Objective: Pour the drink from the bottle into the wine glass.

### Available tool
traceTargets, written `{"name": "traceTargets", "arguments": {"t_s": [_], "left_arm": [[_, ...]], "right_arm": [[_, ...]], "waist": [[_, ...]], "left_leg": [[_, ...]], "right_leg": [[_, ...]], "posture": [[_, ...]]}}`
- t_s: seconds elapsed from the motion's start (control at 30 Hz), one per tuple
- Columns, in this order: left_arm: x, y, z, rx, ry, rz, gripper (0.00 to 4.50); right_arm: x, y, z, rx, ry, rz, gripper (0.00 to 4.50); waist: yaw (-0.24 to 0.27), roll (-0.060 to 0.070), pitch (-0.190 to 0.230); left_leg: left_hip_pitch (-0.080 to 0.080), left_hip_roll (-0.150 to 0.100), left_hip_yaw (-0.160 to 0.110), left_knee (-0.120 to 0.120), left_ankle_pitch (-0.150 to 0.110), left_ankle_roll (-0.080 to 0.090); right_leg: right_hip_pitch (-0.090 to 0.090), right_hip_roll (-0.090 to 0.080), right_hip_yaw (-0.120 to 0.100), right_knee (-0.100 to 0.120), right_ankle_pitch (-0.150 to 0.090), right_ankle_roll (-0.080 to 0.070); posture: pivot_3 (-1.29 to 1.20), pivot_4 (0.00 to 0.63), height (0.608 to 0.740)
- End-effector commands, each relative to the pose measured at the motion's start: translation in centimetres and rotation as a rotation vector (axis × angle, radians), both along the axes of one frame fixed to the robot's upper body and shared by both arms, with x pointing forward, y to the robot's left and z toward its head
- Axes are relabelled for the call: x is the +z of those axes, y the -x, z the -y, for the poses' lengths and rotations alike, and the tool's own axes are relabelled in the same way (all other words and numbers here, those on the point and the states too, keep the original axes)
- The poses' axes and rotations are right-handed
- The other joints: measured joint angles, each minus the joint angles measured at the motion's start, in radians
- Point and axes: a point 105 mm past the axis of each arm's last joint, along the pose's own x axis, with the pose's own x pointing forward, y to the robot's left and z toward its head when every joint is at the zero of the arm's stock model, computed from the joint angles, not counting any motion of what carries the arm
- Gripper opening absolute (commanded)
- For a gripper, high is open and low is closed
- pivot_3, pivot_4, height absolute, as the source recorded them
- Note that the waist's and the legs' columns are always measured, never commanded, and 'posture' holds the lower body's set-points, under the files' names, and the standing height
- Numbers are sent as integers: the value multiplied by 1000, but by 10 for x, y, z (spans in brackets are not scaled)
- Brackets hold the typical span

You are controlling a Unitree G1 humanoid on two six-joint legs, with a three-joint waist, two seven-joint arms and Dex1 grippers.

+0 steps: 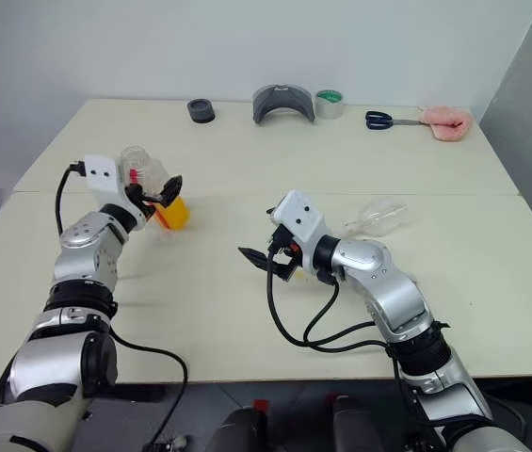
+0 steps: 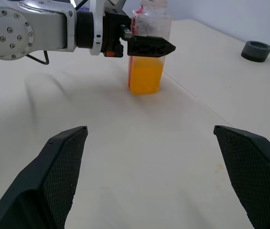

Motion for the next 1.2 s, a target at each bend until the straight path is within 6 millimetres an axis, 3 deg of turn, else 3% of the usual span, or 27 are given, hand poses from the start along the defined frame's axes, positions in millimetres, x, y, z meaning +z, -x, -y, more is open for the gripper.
{"name": "traceTargets", "arguments": {"t_s": [0.03, 0.37, 0.73, 0.9, 1.07, 1.2], "left_arm": [[11, 2, -1, 7, -7, 62, 4472], [-12, 15, -3, 28, -4, 41, 4472], [-35, 53, -4, 96, -47, 53, 4472], [-43, 81, 19, -2, -67, 37, 4472], [-50, 110, 52, -215, -58, -30, 4472], [-40, 118, 75, -395, -58, -41, 4472]], "right_arm": [[8, 5, -3, 24, -7, 43, 4500], [0, 9, 5, -4, 7, 38, 4500], [-6, 30, 34, -32, 13, 19, 4500], [5, 35, 74, -188, -169, -101, 4500], [-13, 32, 119, -384, -295, -357, 4500], [-21, 22, 129, -464, -477, -537, 4500]], "waist": [[0, 0, 0], [0, 0, 0], [3, 0, 0], [4, -1, 0], [12, -1, -1], [9, 0, -1]], "left_leg": [[0, 0, 0, 0, 0, 0], [0, 0, 0, 0, 0, 0], [0, 1, -1, 0, 0, 0], [0, 2, -2, -1, 0, 0], [1, 3, 0, -1, 0, 0], [2, 2, 1, -1, 0, 1]], "right_leg": [[0, 0, 0, 0, 0, 0], [0, 0, 0, 0, 0, 0], [0, -1, 1, 0, 0, 0], [0, -2, 2, 0, 0, 0], [3, -3, 2, 0, 0, 0], [3, 1, 2, 0, 0, 0]], "posture": [[0, 150, 740], [0, 150, 740], [0, 150, 740], [0, 150, 740], [0, 150, 740], [0, 150, 740]]}}
